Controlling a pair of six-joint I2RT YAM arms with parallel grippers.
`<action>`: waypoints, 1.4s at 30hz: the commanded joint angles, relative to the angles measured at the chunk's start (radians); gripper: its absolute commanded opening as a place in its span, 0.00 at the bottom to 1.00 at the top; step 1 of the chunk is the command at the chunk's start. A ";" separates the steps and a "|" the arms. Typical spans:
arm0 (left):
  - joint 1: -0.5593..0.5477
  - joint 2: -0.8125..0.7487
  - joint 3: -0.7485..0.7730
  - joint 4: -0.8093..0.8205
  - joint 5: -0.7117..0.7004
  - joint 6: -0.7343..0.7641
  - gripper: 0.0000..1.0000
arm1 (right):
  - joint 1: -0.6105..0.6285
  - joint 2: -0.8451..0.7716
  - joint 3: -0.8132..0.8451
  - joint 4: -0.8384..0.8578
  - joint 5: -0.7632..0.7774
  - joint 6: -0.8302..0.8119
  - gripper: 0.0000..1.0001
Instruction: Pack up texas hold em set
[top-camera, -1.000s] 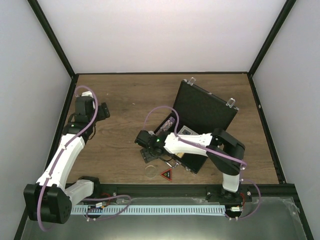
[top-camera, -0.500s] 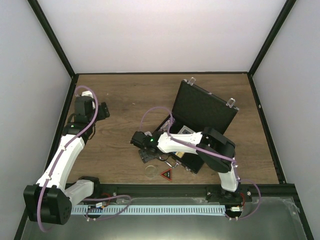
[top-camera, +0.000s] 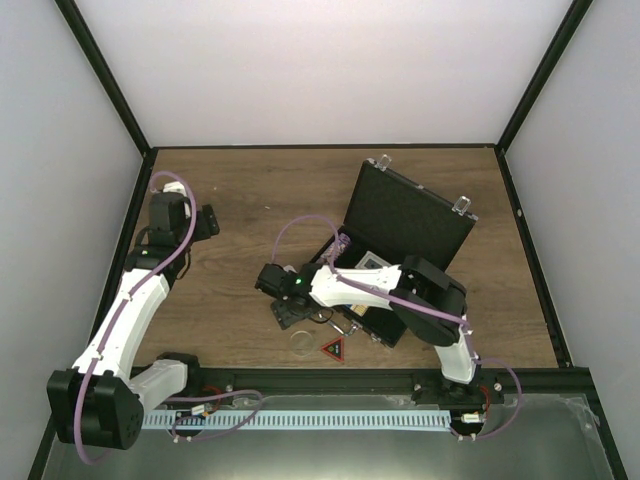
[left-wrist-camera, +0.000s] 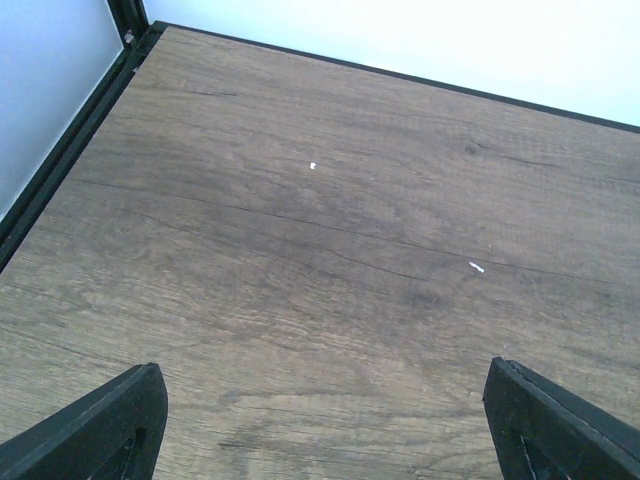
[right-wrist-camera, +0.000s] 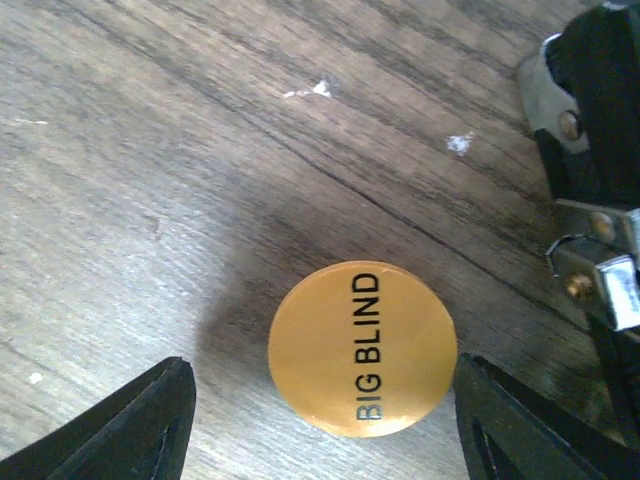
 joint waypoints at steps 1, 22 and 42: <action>0.005 -0.009 -0.012 0.018 0.013 0.008 0.89 | 0.006 0.021 0.048 -0.058 0.039 0.014 0.72; 0.004 -0.010 -0.013 0.020 0.031 0.007 0.89 | -0.017 0.045 0.039 -0.060 -0.012 0.027 0.73; 0.004 0.000 -0.011 0.027 0.039 0.009 0.89 | -0.026 0.033 -0.003 -0.083 0.005 0.003 0.59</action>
